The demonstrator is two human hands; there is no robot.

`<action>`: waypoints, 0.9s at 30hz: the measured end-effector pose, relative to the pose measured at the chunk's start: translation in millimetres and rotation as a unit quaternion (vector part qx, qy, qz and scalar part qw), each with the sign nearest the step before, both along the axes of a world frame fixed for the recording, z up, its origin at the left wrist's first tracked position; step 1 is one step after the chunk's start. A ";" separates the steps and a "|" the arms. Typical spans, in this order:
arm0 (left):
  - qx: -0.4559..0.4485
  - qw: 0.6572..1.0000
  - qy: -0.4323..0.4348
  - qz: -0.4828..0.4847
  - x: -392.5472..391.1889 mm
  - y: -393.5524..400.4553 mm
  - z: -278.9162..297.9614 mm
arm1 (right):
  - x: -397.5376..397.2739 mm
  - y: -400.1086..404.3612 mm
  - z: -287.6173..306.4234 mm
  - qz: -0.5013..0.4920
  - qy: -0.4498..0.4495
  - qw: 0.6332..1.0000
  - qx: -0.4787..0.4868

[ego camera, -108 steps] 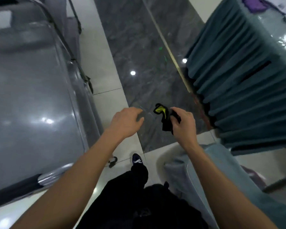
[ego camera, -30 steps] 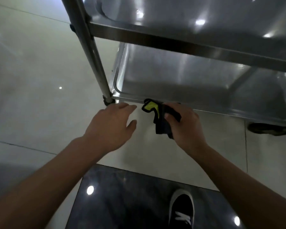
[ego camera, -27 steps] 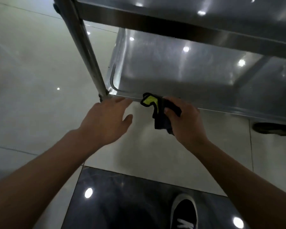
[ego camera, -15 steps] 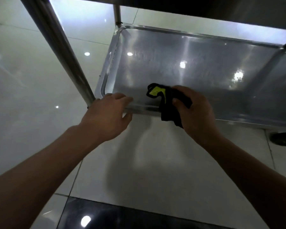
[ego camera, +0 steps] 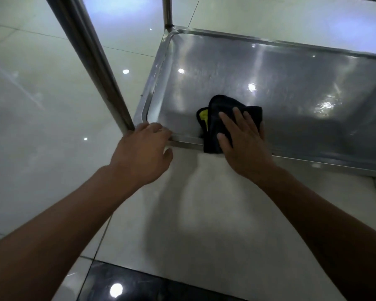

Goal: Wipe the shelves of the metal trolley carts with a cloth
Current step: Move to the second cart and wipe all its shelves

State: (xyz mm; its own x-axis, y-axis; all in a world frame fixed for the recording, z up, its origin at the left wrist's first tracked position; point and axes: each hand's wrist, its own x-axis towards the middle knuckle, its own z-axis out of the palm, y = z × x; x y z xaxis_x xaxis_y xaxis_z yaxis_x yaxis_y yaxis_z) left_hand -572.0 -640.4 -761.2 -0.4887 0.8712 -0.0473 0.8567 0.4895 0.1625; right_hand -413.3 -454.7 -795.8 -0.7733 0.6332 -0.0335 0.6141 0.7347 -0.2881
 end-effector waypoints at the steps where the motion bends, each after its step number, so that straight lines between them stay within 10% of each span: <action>1: -0.006 1.000 0.013 0.011 -1.8 -3.0 -1.7 | -2.6 1.0 -2.8 0.003 -0.005 1.000 0.004; 27: -0.036 0.998 0.037 0.022 -13.4 -9.1 -7.7 | -147.6 -26.9 -21.3 0.175 0.004 0.984 -0.045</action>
